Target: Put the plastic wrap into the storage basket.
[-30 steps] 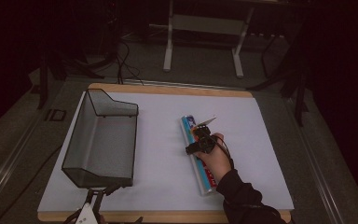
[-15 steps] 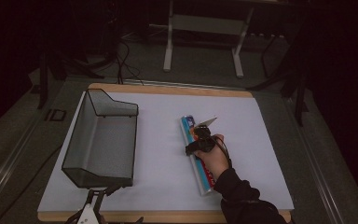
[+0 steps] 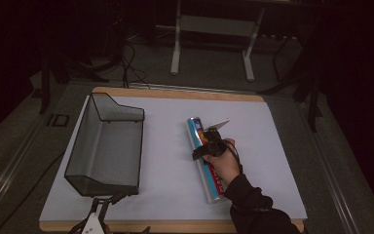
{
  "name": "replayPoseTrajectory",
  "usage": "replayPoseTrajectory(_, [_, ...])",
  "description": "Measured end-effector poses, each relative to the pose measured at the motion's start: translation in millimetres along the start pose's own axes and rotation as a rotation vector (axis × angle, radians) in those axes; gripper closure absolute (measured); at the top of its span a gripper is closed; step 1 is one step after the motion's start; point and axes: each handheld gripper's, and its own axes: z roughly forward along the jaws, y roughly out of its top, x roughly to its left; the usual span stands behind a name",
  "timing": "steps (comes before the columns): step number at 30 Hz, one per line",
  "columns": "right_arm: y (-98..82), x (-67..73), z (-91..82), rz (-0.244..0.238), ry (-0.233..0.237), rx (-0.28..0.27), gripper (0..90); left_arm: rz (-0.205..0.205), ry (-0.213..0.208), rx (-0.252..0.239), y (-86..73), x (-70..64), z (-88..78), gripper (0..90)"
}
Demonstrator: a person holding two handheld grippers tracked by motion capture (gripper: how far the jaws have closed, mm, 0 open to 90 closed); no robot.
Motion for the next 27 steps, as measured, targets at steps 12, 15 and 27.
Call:
replayPoseTrajectory(12, [11.3,13.7,-33.1,-0.034,0.048,-0.103,31.6,-0.001,-0.001,0.0,0.0,0.0,0.0,4.2])
replayPoseTrajectory(15, [15.9,19.1,-43.4,-0.041,0.071,-0.129,31.6,-0.002,-0.001,0.0,0.0,0.1,0.0,4.3])
replayPoseTrajectory(27, [33.6,52.4,-82.7,-0.088,0.089,-0.25,31.6,-0.003,-0.002,-0.001,-0.1,0.7,-0.4,4.2])
